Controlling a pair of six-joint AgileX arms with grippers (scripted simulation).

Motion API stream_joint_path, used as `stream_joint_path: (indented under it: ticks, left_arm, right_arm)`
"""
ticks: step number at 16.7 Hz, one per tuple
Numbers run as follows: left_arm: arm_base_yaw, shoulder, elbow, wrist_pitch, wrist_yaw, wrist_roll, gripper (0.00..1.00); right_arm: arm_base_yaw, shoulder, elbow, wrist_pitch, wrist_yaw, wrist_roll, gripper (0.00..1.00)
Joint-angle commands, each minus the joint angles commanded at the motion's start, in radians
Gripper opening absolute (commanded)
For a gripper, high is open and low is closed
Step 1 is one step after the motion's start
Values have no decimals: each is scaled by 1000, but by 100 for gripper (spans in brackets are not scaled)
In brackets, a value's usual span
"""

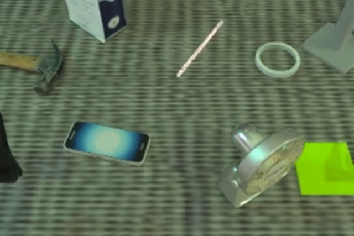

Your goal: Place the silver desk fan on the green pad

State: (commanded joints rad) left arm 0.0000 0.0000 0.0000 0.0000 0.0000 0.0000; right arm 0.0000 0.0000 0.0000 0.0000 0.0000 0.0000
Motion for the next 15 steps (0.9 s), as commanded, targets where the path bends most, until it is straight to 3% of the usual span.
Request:
stream_joint_path:
  ticks: [4,7,15]
  left_arm:
    - [0,0,0,0,0,0,100]
    - [0,0,0,0,0,0,100]
    - [0,0,0,0,0,0,100]
  right_arm:
    - [17,32,32,-32,-1,32,100]
    - [76,159,157,-151,-3,158,100]
    - [333,865,778,-707,2,808,100]
